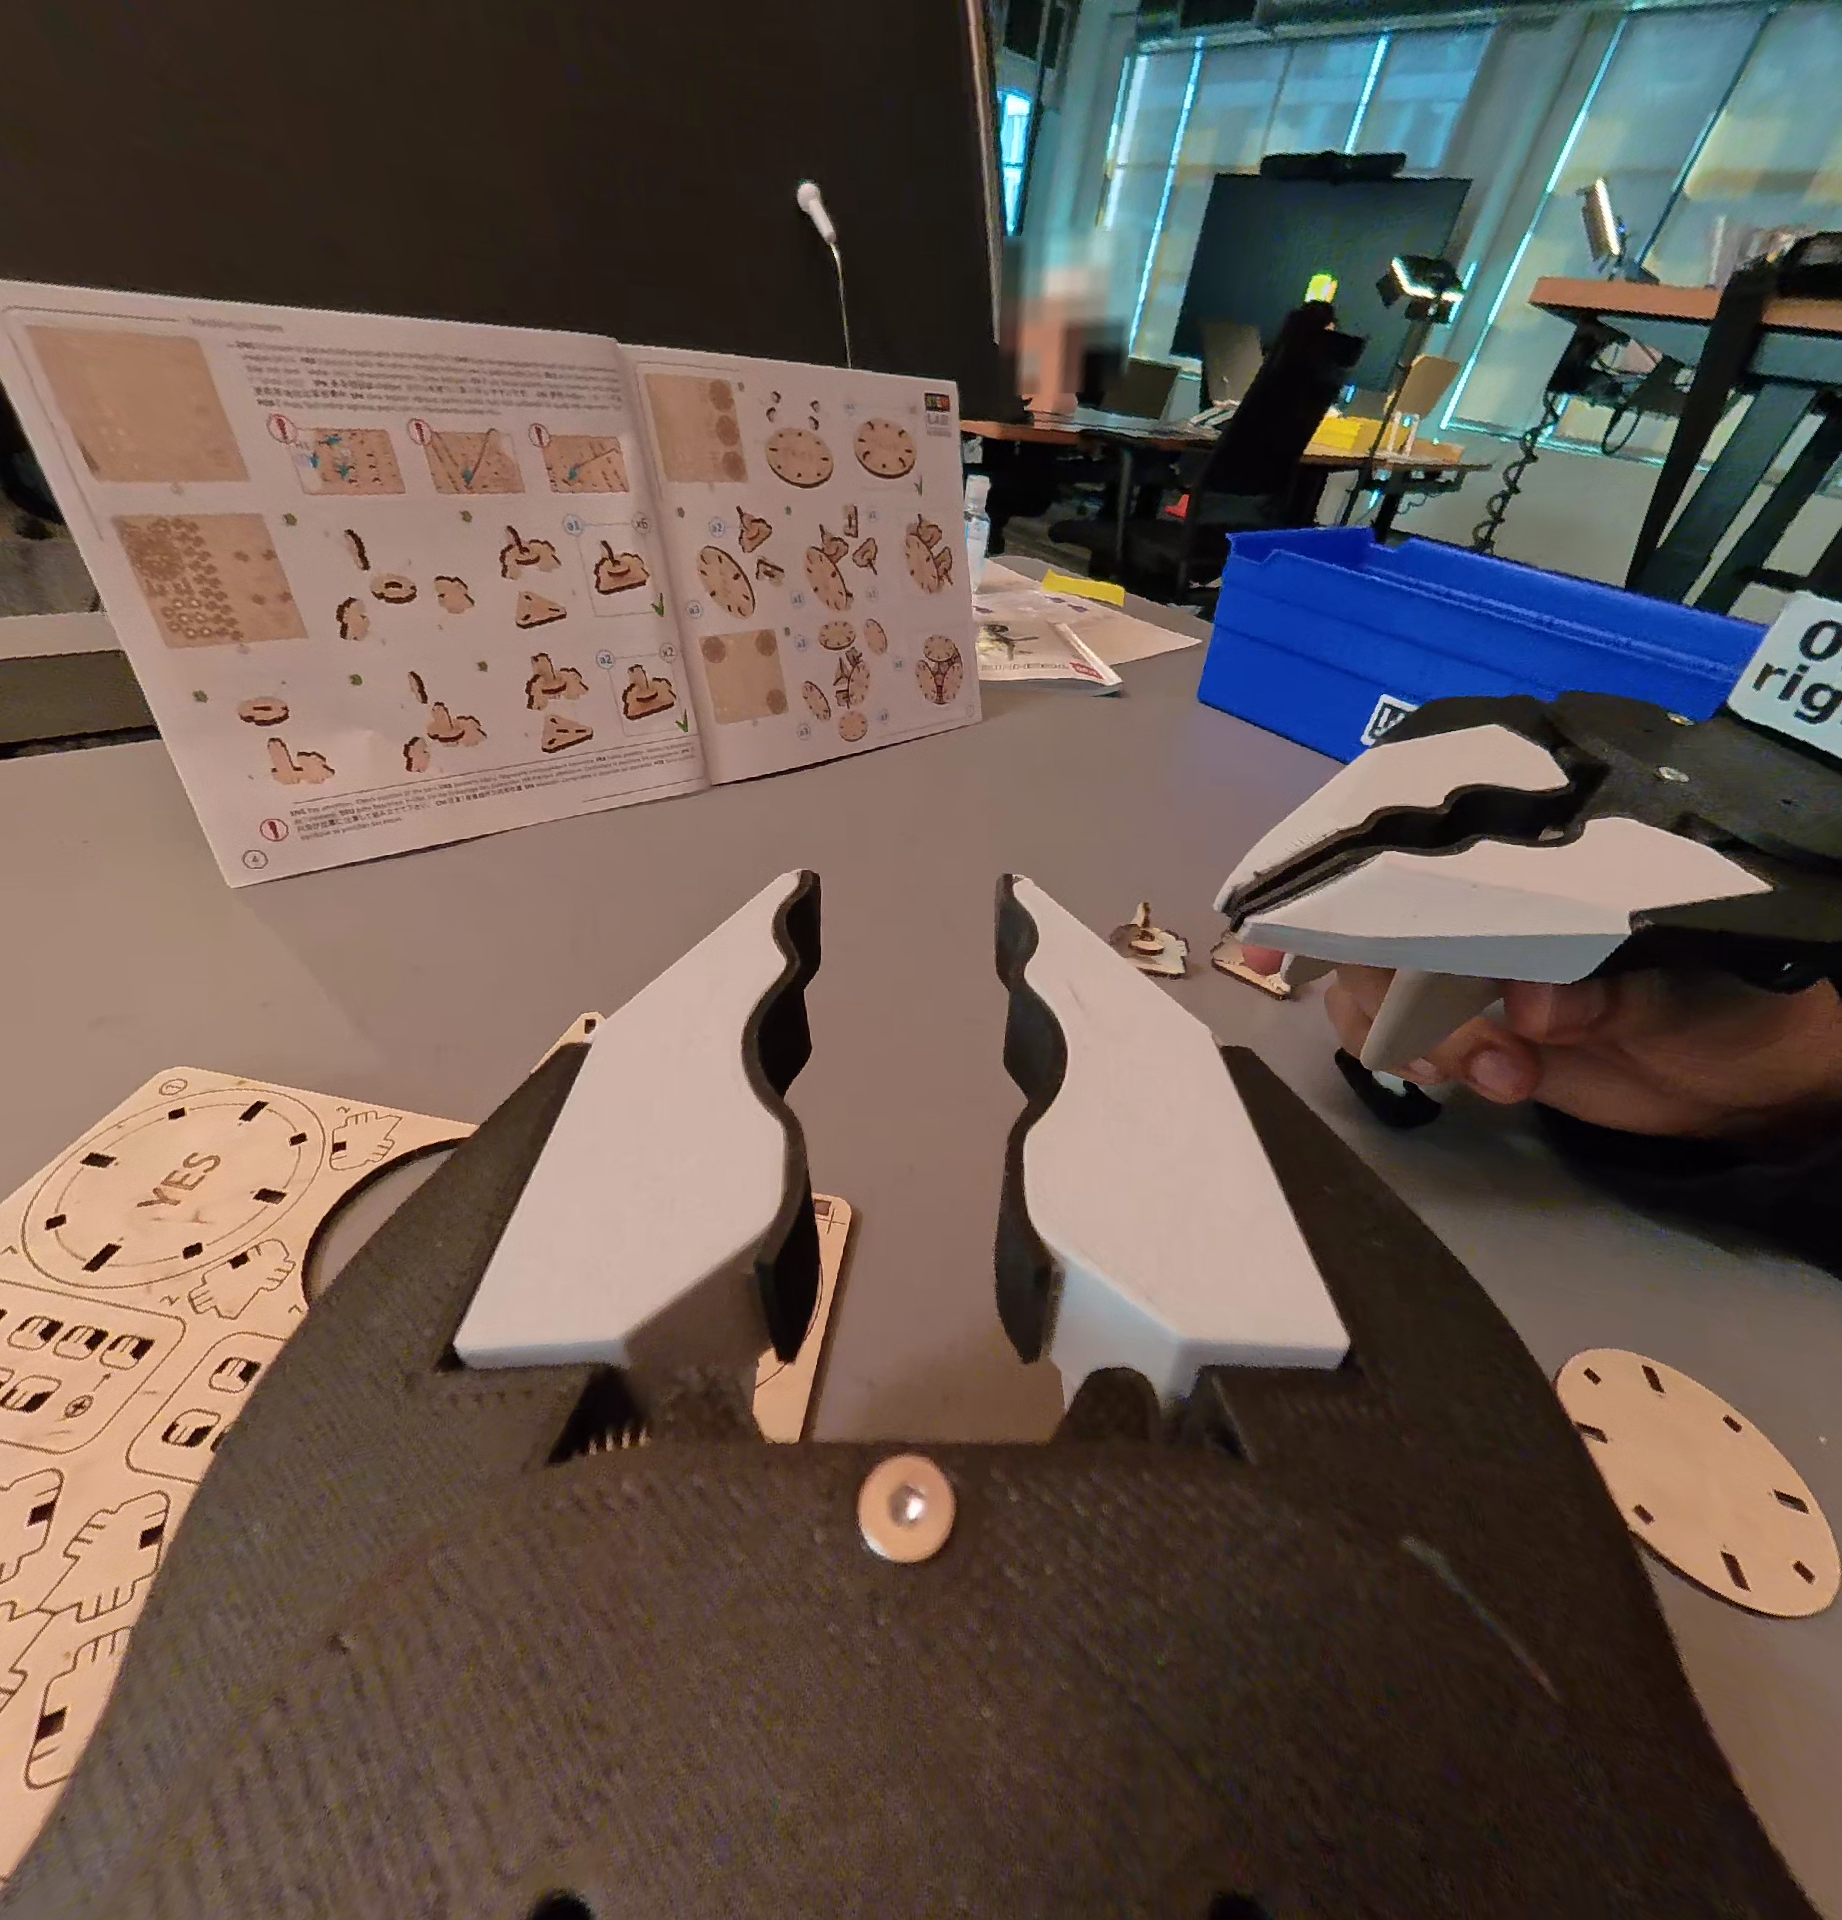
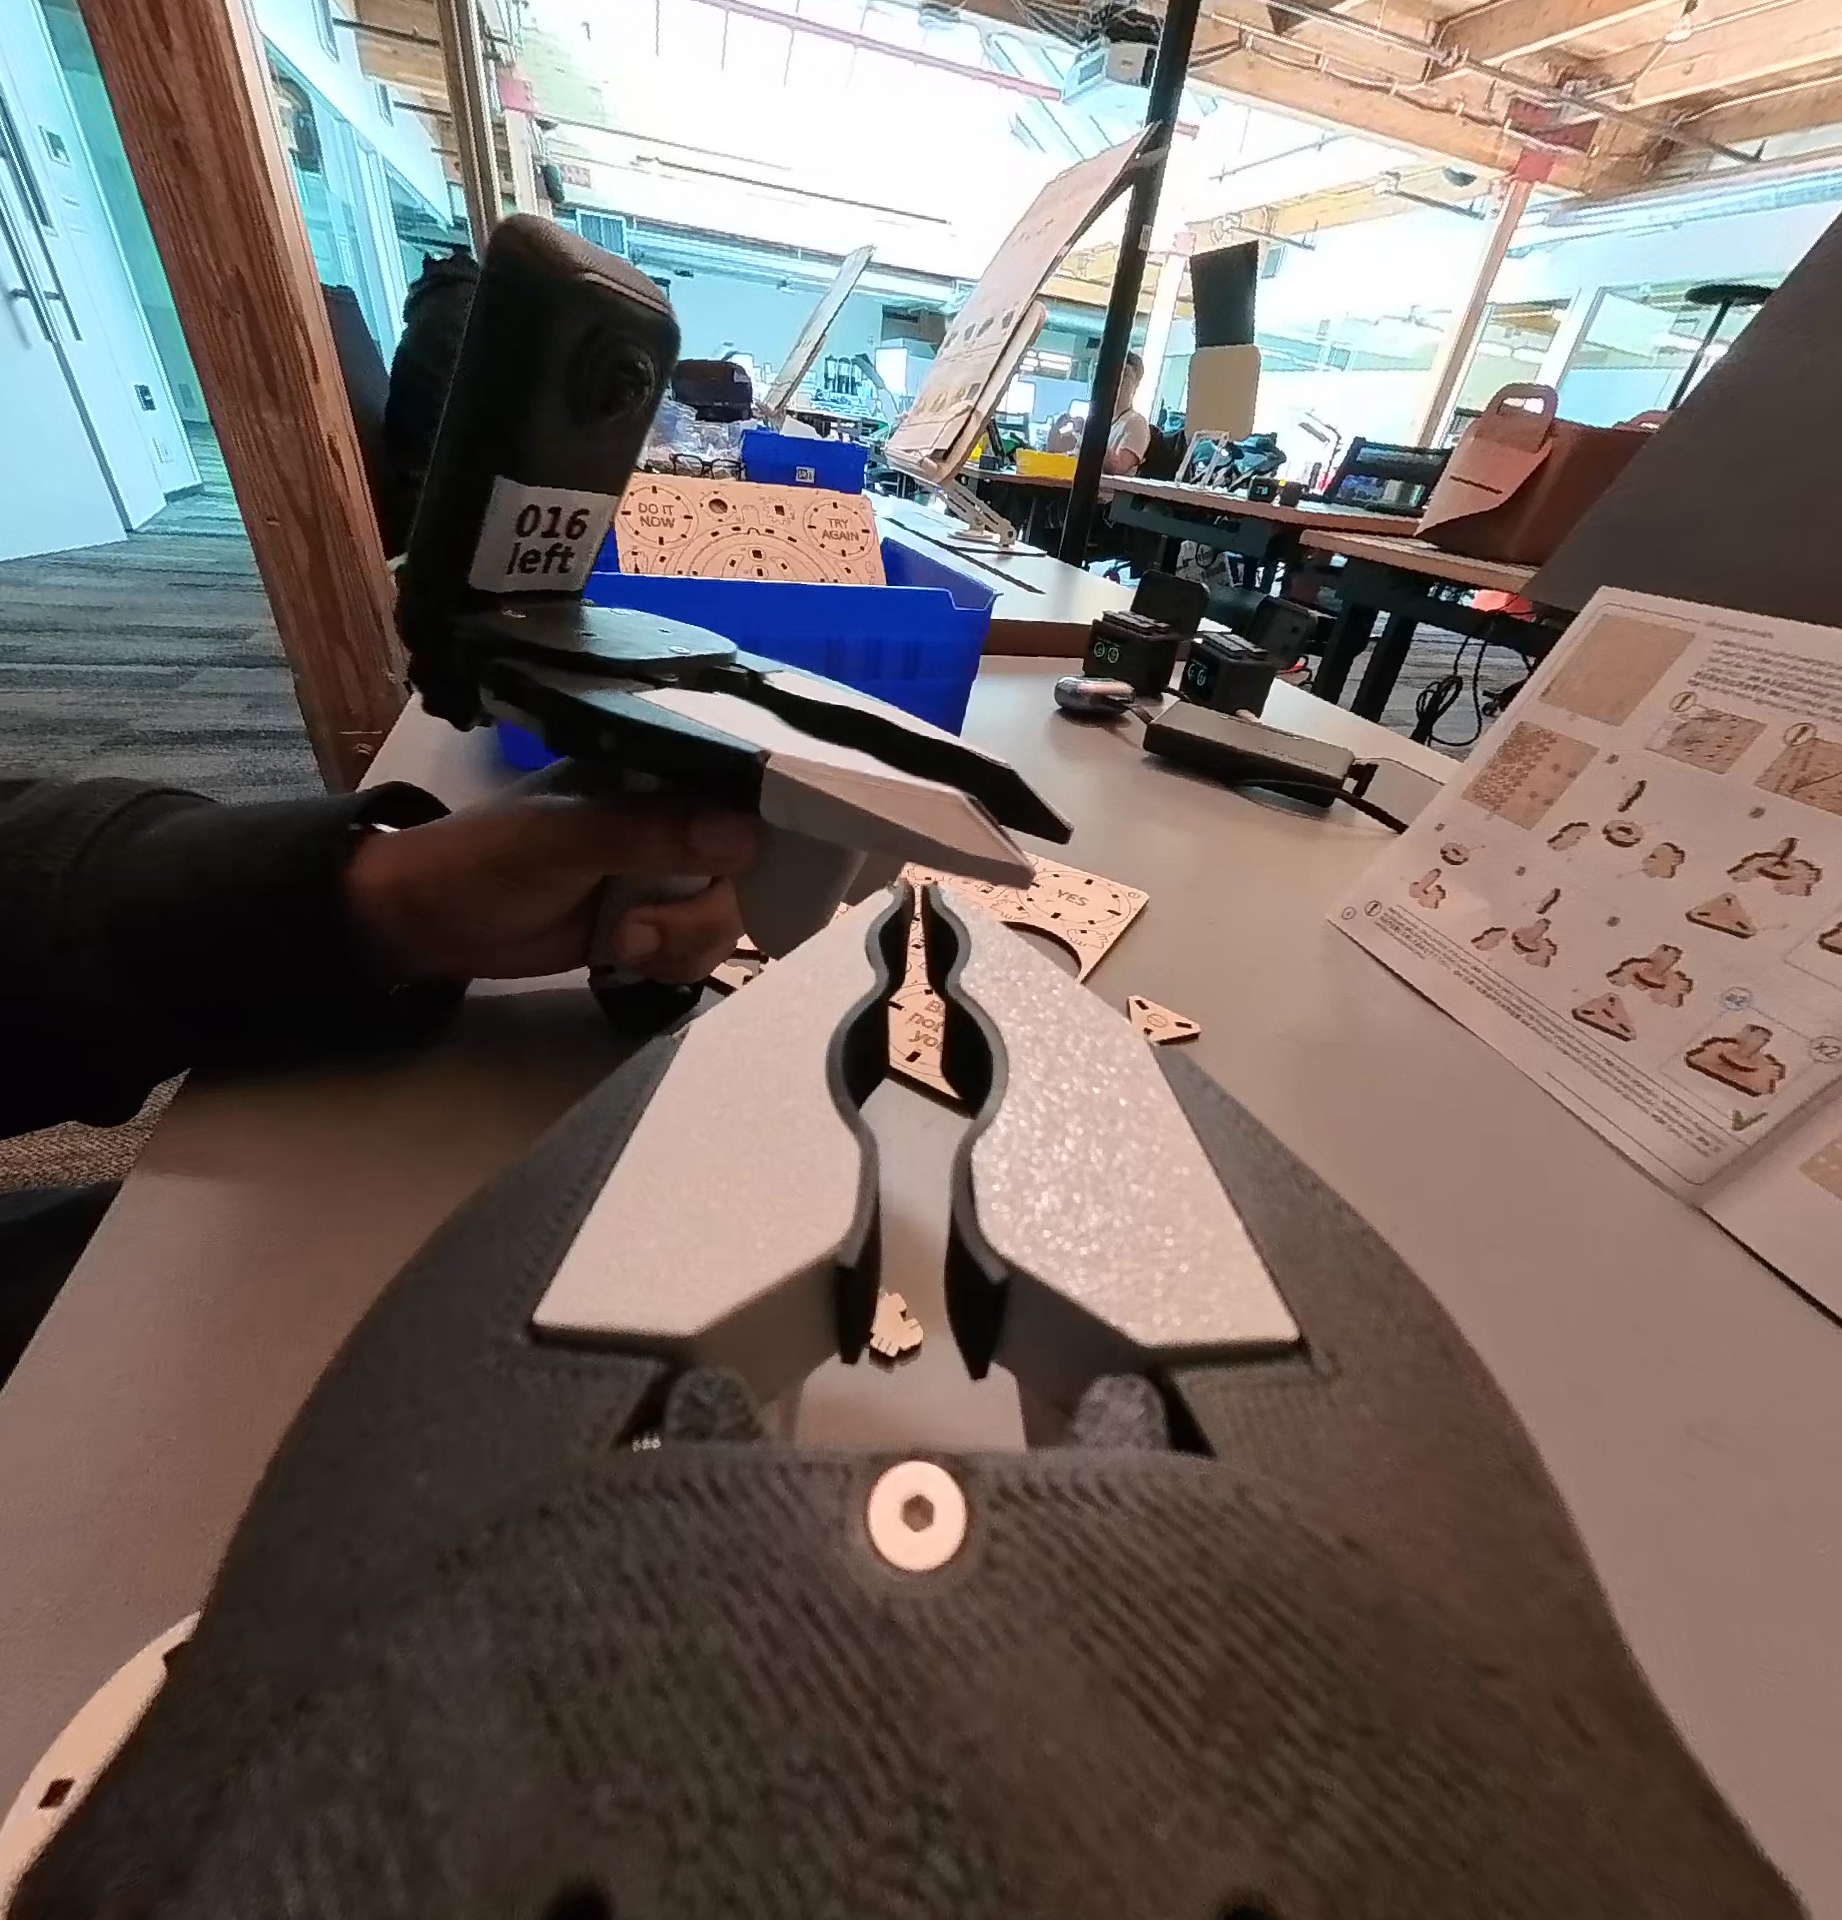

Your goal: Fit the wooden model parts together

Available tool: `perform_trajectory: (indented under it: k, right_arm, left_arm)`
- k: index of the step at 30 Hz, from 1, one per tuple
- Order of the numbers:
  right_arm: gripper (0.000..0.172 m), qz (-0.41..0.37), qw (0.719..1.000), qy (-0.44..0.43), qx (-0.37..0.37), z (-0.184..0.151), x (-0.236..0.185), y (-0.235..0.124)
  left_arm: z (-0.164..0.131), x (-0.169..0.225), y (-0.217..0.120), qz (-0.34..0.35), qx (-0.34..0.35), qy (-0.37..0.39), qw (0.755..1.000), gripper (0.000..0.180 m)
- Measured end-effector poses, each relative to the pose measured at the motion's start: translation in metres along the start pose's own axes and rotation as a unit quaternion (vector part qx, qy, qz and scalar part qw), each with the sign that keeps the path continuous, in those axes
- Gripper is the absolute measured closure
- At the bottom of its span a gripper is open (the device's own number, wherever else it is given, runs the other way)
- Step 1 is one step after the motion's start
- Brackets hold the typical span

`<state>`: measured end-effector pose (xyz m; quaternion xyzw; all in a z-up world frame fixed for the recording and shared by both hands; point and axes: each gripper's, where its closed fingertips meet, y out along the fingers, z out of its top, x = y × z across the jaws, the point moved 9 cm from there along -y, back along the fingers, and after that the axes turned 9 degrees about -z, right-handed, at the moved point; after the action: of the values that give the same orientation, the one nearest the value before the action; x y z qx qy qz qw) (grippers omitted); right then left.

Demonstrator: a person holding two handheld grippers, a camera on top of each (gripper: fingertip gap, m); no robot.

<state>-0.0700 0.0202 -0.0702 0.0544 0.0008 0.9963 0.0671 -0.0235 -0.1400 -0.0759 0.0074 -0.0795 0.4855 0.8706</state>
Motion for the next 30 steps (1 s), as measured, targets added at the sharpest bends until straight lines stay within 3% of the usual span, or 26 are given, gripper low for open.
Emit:
perform_trajectory:
  k: [9, 18, 30]
  right_arm:
    - [0.172, -0.001, 1.0, -0.019, -0.001, 0.001, -0.003, 0.0]
    - [0.172, 0.017, 0.996, 0.086, -0.005, -0.002, 0.011, -0.001]
    - [0.171, 0.017, 0.999, -0.026, -0.033, 0.0, -0.006, 0.002]
  left_arm:
    - [0.0, 0.005, 0.001, -0.025, -0.006, 0.018, 1.0, 0.142]
    - [0.0, 0.005, 0.006, -0.025, -0.015, 0.012, 1.0, 0.142]
    - [-0.003, 0.023, 0.014, -0.012, -0.043, 0.139, 0.989, 0.161]
